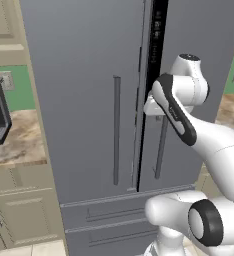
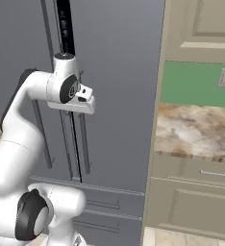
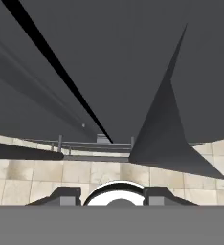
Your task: Open the fridge, remove the banana, squash, and chicken drumstick, and place them on any counter.
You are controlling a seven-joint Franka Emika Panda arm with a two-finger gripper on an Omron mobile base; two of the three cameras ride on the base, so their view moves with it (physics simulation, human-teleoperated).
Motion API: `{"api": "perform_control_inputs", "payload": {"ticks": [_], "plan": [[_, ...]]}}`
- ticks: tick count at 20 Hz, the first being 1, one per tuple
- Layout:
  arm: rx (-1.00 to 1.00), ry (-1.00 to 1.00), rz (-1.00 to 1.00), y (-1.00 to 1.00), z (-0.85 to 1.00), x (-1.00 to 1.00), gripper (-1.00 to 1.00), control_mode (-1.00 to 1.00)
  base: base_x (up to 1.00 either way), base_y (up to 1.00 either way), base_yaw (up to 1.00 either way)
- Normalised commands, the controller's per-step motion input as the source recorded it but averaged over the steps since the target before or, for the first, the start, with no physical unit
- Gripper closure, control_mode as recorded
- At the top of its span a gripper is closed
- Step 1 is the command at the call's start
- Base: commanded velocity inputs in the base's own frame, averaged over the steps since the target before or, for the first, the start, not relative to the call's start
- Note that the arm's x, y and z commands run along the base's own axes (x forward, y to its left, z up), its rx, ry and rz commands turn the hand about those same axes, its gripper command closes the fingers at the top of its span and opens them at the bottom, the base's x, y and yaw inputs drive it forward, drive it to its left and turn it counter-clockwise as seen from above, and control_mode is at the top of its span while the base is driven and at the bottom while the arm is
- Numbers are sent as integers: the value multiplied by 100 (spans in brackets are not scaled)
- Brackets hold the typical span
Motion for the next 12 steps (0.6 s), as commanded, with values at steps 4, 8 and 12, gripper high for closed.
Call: {"api": "perform_control_inputs", "payload": {"ticks": [4, 8, 12], "plan": [[0, 0, 0, 0, 0, 0, -100, 100, -6, 1, 0], [0, 0, 0, 0, 0, 0, -100, 100, -41, 19, 0], [0, 0, 0, 0, 0, 0, -100, 100, -53, 33, 0]]}}
